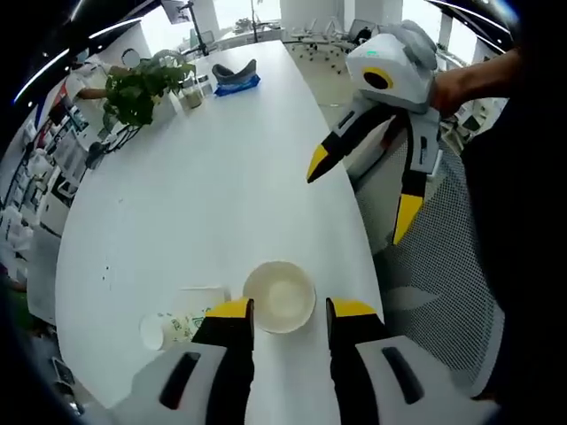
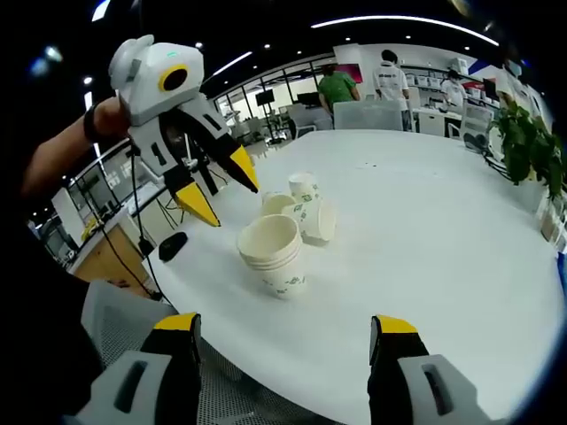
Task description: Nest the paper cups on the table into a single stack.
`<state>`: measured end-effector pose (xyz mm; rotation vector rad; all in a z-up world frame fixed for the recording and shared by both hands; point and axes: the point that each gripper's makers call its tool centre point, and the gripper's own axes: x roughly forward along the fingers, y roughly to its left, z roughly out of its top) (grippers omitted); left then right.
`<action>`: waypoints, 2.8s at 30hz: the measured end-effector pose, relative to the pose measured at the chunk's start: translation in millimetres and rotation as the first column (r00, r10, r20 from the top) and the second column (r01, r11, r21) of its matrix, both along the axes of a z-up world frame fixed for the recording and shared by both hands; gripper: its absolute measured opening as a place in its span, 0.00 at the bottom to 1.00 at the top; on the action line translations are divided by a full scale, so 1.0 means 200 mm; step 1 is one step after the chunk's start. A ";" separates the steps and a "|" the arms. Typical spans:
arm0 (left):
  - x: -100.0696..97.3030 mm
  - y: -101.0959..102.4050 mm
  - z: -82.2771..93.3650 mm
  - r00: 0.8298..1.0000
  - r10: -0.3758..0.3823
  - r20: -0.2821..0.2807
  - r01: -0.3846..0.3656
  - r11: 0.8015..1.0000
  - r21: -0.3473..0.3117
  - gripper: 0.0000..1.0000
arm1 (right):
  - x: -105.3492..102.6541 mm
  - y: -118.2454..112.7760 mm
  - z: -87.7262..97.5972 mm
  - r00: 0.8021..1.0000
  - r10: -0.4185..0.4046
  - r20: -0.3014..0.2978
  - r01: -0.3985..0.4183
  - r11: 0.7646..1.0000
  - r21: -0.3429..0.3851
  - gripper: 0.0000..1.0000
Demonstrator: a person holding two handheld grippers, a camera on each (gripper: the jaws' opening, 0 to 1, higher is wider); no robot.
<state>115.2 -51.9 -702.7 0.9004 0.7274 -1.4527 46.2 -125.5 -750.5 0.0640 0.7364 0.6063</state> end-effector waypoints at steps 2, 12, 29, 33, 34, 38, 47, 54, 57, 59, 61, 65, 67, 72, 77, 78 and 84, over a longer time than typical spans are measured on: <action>0.02 0.02 0.01 1.000 0.015 0.004 -0.015 1.000 -0.011 0.31 | 0.01 -0.01 0.00 1.000 0.000 0.000 0.000 1.000 0.001 0.78; 0.14 0.23 0.03 0.989 0.149 0.022 -0.148 0.989 -0.026 0.33 | 0.00 -0.01 -0.01 1.000 -0.002 -0.006 0.002 1.000 0.000 0.78; 0.27 0.54 -0.15 0.942 0.331 0.059 -0.333 0.942 0.033 0.31 | 0.05 0.00 0.00 1.000 0.016 -0.010 -0.016 1.000 0.004 0.77; 0.24 0.58 -0.21 0.931 0.362 0.045 -0.364 0.931 0.038 0.32 | 0.08 0.00 0.04 1.000 0.024 -0.005 -0.024 1.000 0.004 0.77; 0.24 0.59 -0.23 0.929 0.367 0.046 -0.369 0.928 0.043 0.32 | 0.09 0.00 0.05 1.000 0.026 -0.005 -0.026 1.000 0.004 0.77; 0.20 0.63 -0.27 0.922 0.385 0.040 -0.387 0.920 0.059 0.32 | 0.15 -0.02 0.02 1.000 0.024 -0.001 -0.024 0.999 0.033 0.76; 0.12 0.66 -0.32 0.905 0.426 0.013 -0.426 0.903 0.051 0.32 | 0.29 0.02 0.12 0.998 0.055 0.018 -0.056 0.996 0.071 0.74; 0.08 0.70 -0.35 0.885 0.466 0.008 -0.466 0.884 0.045 0.35 | 0.45 0.04 0.18 0.998 0.054 0.036 -0.058 0.992 0.116 0.73; 0.05 0.70 -0.35 0.880 0.476 0.007 -0.476 0.879 0.036 0.36 | 0.51 0.04 0.18 0.998 0.057 0.036 -0.061 0.990 0.125 0.72; 0.04 0.70 -0.34 0.871 0.491 -0.001 -0.491 0.871 0.019 0.36 | 0.55 0.06 0.18 0.998 0.059 0.034 -0.063 0.989 0.134 0.71; 0.04 0.69 -0.34 0.864 0.503 -0.013 -0.503 0.864 -0.003 0.38 | 0.62 0.05 0.14 0.997 0.067 0.030 -0.070 0.988 0.136 0.71; 0.04 0.63 -0.27 0.831 0.552 -0.064 -0.555 0.822 -0.123 0.41 | 0.68 0.09 0.12 0.996 0.086 0.013 -0.087 0.986 0.142 0.71; 0.02 0.62 -0.24 0.824 0.562 -0.075 -0.567 0.811 -0.143 0.42 | 0.71 0.12 0.10 0.995 0.097 0.003 -0.097 0.984 0.152 0.71; 0.01 0.62 -0.20 0.804 0.587 -0.098 -0.593 0.779 -0.203 0.44 | 0.75 0.19 0.06 0.991 0.132 -0.030 -0.125 0.978 0.166 0.69; 0.00 0.62 -0.13 0.782 0.613 -0.111 -0.617 0.736 -0.280 0.47 | 0.84 0.26 -0.01 0.987 0.133 -0.087 -0.107 0.960 0.258 0.67; -0.01 0.62 -0.11 0.777 0.618 -0.117 -0.622 0.728 -0.287 0.47 | 0.86 0.27 -0.02 0.987 0.136 -0.085 -0.110 0.960 0.258 0.67; -0.03 0.60 -0.01 0.765 0.633 -0.118 -0.624 0.683 -0.380 0.50 | 0.97 0.30 -0.14 0.979 0.148 -0.137 -0.102 0.950 0.294 0.66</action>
